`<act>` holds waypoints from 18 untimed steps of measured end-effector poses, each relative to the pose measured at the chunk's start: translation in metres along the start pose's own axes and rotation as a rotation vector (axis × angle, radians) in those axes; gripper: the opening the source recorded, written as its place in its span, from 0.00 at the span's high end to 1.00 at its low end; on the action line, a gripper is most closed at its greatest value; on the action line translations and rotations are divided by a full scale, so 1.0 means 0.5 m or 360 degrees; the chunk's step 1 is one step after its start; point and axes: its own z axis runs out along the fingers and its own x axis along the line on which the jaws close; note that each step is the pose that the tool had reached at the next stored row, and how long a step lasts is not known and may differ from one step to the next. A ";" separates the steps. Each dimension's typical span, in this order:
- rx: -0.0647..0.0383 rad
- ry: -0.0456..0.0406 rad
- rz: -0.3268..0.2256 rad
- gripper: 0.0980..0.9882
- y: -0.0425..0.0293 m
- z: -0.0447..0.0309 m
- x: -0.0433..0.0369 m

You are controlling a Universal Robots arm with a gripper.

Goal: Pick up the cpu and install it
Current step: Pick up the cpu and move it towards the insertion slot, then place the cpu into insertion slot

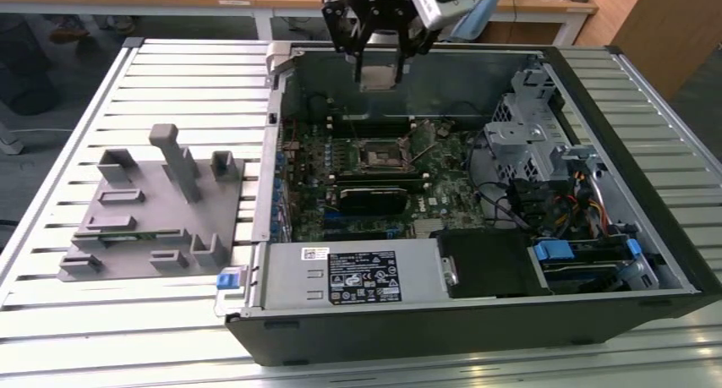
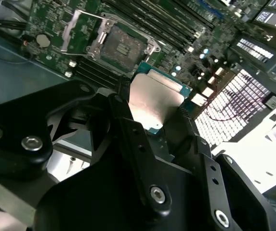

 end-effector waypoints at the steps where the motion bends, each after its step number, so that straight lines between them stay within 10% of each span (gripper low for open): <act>1: 0.0000 0.0000 0.0000 0.51 0.002 0.000 -0.007; 18: 0.0003 -0.0007 0.0103 0.51 0.006 0.002 -0.033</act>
